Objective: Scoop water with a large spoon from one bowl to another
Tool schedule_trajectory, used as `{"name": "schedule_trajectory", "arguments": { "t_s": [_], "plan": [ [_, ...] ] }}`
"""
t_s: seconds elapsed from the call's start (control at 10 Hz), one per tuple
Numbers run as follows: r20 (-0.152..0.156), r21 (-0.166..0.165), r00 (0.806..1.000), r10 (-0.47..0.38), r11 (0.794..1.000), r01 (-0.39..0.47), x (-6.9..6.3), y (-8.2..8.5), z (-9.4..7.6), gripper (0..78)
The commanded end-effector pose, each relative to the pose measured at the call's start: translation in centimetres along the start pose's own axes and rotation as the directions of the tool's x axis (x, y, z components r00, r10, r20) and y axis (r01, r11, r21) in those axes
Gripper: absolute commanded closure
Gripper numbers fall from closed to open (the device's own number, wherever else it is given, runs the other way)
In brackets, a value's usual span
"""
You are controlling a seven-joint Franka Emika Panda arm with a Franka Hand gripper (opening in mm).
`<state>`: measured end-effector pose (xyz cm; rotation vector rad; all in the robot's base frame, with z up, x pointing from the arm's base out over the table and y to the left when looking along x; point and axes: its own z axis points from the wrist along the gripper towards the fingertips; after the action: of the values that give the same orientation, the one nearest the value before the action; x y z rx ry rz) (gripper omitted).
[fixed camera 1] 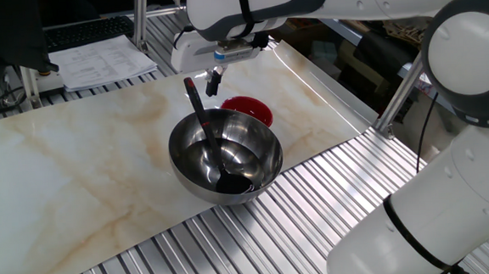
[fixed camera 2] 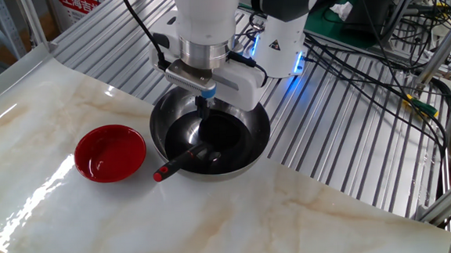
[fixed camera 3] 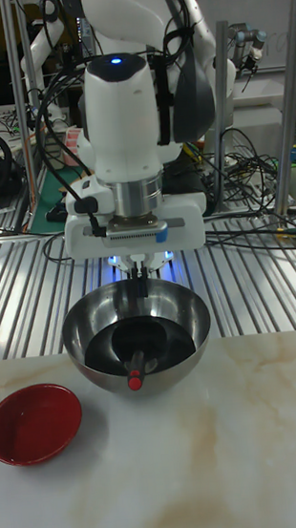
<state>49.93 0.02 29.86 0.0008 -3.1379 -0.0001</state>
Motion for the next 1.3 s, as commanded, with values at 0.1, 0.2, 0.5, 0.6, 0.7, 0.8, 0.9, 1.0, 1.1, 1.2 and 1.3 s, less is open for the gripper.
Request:
{"name": "schedule_trajectory", "arguments": {
  "t_s": [0.1, 0.2, 0.5, 0.6, 0.7, 0.8, 0.9, 1.0, 1.1, 1.2, 1.3],
  "plan": [
    [-0.114, -0.078, 0.97, 0.214, 0.972, -0.223, 0.0, 0.0, 0.0, 77.6],
    [-0.112, -0.065, 0.971, 0.212, 0.973, -0.22, 0.0, 0.0, 0.0, 77.6],
    [-0.106, -0.032, 0.973, 0.207, 0.977, -0.211, 0.0, 0.0, 0.0, 77.6],
    [-0.105, -0.032, 0.973, 0.207, 0.977, -0.212, 0.0, 0.0, 0.0, 77.6],
    [-0.102, -0.032, 0.973, 0.206, 0.977, -0.21, 0.0, 0.0, 0.0, 77.6],
    [-0.099, -0.031, 0.974, 0.205, 0.977, -0.209, -0.1, 0.0, 0.0, 77.6],
    [-0.099, -0.031, 0.974, 0.205, 0.977, -0.209, -0.1, 0.0, 0.0, 77.6],
    [-0.091, -0.022, 0.974, 0.207, 0.977, -0.21, -0.5, -0.1, -0.1, 77.6],
    [-0.081, -0.022, 0.974, 0.21, 0.977, -0.212, -1.0, -0.2, -0.3, 77.6],
    [-0.076, -0.023, 0.975, 0.21, 0.977, -0.213, -1.4, -0.4, -0.4, 77.6],
    [-0.074, -0.024, 0.975, 0.211, 0.977, -0.213, -1.7, -0.5, -0.4, 77.6]
  ]
}}
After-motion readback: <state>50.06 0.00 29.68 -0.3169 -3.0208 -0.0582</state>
